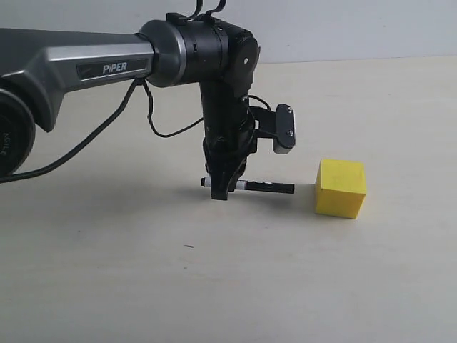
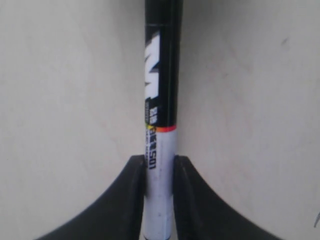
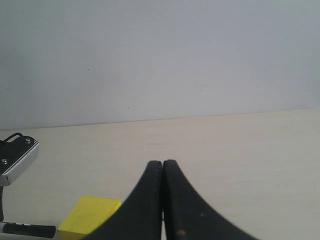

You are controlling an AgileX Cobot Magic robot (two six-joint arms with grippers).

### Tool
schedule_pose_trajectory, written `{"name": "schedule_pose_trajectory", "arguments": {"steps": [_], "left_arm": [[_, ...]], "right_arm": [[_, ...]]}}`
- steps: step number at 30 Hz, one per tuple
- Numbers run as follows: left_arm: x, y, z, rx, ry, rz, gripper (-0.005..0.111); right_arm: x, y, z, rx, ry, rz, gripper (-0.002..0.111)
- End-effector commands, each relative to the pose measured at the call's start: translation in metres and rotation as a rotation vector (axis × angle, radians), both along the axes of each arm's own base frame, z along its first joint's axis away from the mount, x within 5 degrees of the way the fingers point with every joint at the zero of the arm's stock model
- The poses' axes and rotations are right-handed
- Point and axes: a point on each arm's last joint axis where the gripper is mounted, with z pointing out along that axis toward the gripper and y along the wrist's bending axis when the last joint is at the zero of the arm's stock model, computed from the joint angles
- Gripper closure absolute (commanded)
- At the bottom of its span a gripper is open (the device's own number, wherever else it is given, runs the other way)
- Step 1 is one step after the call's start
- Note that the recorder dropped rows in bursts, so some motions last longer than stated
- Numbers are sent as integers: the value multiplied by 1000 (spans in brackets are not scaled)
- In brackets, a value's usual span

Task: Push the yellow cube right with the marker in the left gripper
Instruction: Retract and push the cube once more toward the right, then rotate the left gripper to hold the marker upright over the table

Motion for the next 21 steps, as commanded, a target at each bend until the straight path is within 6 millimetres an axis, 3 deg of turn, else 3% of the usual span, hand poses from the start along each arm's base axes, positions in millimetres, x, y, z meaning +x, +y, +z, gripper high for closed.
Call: {"name": "schedule_pose_trajectory", "arguments": {"steps": [1,6,11,15,19,21], "left_arm": [[-3,-4,3,-9,5,-10,107],[-7,-17,13,-39,-25,-28,107],[-20,-51,24,-96,-45,-69,107],[-3,-36,27,-75,-50,15,107],[0,-33,27,-76,-47,93,107],[1,-31,37,-95,-52,186,107]], "right_arm": [[0,0,-1,-8,-9,-5,108],[0,0,-1,-8,-9,-5,108],[0,0,-1,-8,-9,-5,108],[0,0,-1,-11,-8,-5,108],[0,0,-1,-8,-9,-5,108],[0,0,-1,-10,-8,-5,108]]}}
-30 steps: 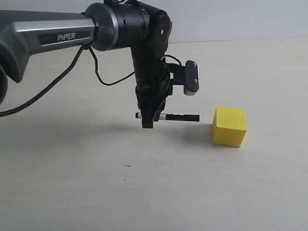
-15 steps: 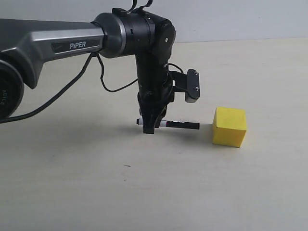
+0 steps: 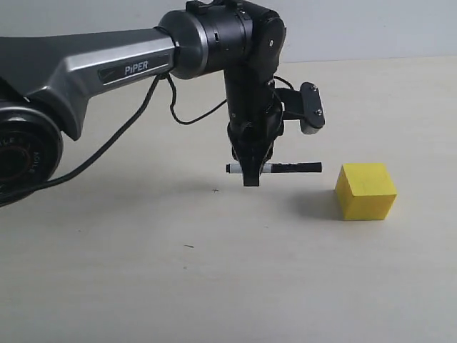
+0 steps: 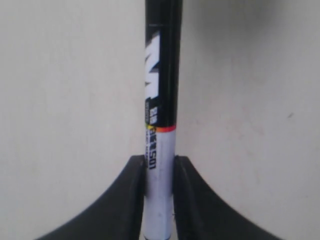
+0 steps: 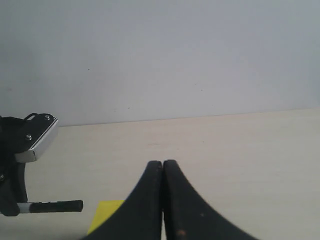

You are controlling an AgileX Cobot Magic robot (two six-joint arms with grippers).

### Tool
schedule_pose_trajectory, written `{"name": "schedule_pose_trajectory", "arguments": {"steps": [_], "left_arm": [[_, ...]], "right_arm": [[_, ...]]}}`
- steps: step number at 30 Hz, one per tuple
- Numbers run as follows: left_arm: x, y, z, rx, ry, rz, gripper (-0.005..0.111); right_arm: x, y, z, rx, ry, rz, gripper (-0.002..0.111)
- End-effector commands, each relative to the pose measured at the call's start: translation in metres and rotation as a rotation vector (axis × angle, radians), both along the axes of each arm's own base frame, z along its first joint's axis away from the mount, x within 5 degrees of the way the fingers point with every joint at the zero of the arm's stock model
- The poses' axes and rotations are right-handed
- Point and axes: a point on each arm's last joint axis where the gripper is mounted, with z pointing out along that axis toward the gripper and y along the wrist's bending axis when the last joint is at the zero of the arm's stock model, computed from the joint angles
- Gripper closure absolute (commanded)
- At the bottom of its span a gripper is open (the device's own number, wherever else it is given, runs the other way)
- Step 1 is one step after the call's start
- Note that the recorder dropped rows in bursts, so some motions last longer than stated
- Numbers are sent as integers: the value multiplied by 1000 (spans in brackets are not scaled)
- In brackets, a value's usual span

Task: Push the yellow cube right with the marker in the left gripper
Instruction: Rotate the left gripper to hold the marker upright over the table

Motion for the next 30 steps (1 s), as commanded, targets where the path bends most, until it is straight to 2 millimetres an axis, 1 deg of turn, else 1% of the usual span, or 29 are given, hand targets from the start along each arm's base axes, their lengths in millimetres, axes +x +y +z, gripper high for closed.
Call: {"name": "schedule_pose_trajectory", "arguments": {"steps": [1,3,6,8,9,10,11,12,13,14,15,16,17,18,20,22,25,28,30], "left_arm": [[3,5,22,-48,-4,179,107],[9,16,43,-90,-18,301,107],[14,37,58,-124,19,493,107],[12,58,64,-149,99,604,107],[7,69,58,-141,163,641,107],[3,86,59,-135,212,700,107],[-4,101,47,-89,264,771,107],[-8,117,44,-96,258,883,107],[-8,130,42,-153,212,1037,107],[-9,139,46,-244,167,1147,107],[-13,148,45,-307,156,1245,107],[-21,153,44,-353,164,1285,107],[-28,154,44,-379,182,1306,107],[-36,155,41,-389,226,1332,107],[-48,152,42,-405,321,1360,107],[-54,147,43,-413,437,1382,107],[-63,132,42,-428,528,1395,107],[-69,114,37,-447,527,1450,107],[-70,108,29,-441,504,1505,107]], "right_arm": [[0,0,-1,-10,-8,-5,108],[0,0,-1,-10,-8,-5,108],[0,0,-1,-8,-9,-5,108],[0,0,-1,-8,-9,-5,108],[0,0,-1,-8,-9,-5,108],[0,0,-1,-8,-9,-5,108],[0,0,-1,-8,-9,-5,108],[0,0,-1,-11,-8,-5,108],[0,0,-1,-11,-8,-5,108],[0,0,-1,-11,-8,-5,108],[0,0,-1,-11,-8,-5,108],[0,0,-1,-11,-8,-5,108],[0,0,-1,-11,-8,-5,108],[0,0,-1,-11,-8,-5,108],[0,0,-1,-8,-9,-5,108],[0,0,-1,-8,-9,-5,108],[0,0,-1,-8,-9,-5,108],[0,0,-1,-11,-8,-5,108],[0,0,-1,-11,-8,-5,108]]}}
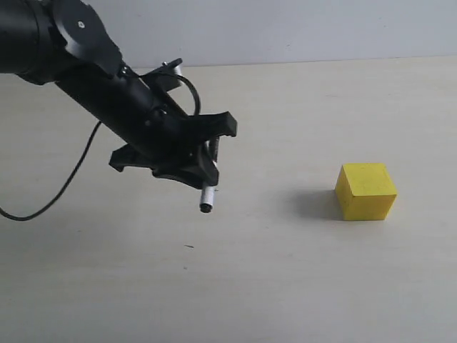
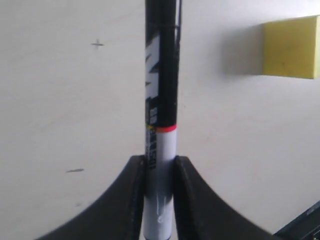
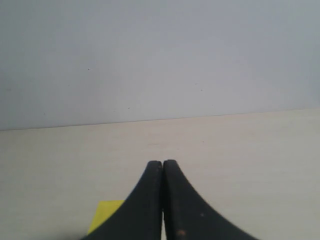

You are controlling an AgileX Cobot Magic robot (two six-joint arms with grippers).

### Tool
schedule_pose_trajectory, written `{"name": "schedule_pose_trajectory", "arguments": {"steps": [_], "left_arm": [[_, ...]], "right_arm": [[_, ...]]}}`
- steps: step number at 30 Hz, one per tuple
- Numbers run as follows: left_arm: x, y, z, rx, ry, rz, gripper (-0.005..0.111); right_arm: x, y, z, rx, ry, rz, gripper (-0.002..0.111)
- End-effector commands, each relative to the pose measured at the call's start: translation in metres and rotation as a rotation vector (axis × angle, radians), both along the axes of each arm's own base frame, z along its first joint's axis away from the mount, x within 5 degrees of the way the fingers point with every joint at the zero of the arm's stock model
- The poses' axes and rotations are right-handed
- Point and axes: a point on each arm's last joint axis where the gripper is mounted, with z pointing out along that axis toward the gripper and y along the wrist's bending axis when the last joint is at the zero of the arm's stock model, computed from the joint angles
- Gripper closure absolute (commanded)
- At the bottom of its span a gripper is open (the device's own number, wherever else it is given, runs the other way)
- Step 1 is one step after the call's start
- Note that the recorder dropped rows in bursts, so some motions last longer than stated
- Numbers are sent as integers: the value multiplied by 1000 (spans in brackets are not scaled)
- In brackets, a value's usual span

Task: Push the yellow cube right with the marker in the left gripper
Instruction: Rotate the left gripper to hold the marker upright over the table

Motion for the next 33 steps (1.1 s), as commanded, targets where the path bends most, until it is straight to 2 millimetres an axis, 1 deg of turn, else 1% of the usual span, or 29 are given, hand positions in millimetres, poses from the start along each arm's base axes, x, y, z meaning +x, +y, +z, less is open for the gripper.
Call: {"name": "schedule_pose_trajectory", "arguments": {"steps": [1,5,10,13,18,25,30,33], "left_arm": [[-4,-17,-15,25,17,110,107],[-5,-22,-35,95,33,144,107],[-2,-20,-48,153,35,159,107],[1,-21,-55,155,28,179,107],[6,-24,-62,163,17,176,107],[14,-33,-69,185,56,146,107],[14,-33,-79,204,76,142,107],[14,-33,-79,202,78,145,107]], "right_arm": [[0,0,-1,-11,-8,-5,108],[0,0,-1,-8,-9,-5,108],[0,0,-1,-8,-9,-5,108],[0,0,-1,-10,-8,-5,108],[0,0,-1,-10,-8,-5,108],[0,0,-1,-10,-8,-5,108],[0,0,-1,-10,-8,-5,108],[0,0,-1,-10,-8,-5,108]]}}
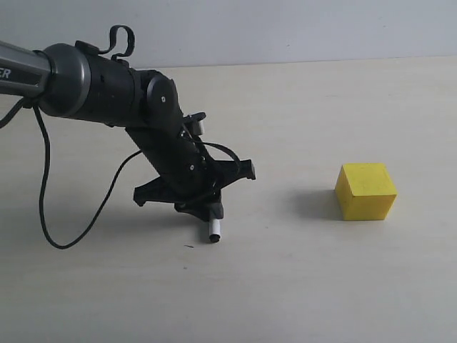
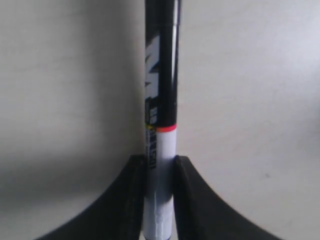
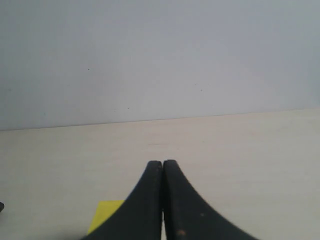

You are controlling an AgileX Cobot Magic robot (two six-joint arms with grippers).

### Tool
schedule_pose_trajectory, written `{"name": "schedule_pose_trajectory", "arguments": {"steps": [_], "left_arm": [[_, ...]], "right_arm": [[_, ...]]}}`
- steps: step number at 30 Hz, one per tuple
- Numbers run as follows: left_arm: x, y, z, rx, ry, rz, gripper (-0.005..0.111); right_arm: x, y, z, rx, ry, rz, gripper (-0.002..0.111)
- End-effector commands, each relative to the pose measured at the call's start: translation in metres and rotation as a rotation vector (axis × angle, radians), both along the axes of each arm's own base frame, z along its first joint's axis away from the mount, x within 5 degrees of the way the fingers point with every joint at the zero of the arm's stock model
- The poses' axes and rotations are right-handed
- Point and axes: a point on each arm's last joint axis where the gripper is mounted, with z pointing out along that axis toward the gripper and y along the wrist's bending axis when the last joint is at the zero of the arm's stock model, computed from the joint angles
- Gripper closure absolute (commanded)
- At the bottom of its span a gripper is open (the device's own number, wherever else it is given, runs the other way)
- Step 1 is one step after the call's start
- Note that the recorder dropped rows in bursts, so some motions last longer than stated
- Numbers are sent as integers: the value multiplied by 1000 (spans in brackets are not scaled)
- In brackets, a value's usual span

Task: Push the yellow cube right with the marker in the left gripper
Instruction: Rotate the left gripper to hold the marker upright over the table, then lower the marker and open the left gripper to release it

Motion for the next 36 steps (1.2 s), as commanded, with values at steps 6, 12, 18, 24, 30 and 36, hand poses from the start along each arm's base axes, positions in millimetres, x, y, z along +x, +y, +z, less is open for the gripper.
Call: {"name": "schedule_pose_trajectory", "arguments": {"steps": [6,12,18,24,30,36], "left_arm": [[-2,-3,1,4,6,-14,106],[-2,-3,1,6,10,-16,85],[-2,-3,1,3,4,-14,66],[-2,-3,1,4,3,-15,65],[15,4,48,-25,-1,-88,71],[8,20,128,-20,-244,-225,106]], "right_arm": [[0,0,-1,-10,-8,-5,108],[0,0,-1,-10,-8,-5,108],[0,0,-1,-10,-8,-5,108],[0,0,-1,-10,-8,-5,108],[0,0,-1,-10,-8,-5,108],[0,0,-1,-12,-8,-5,108]]}}
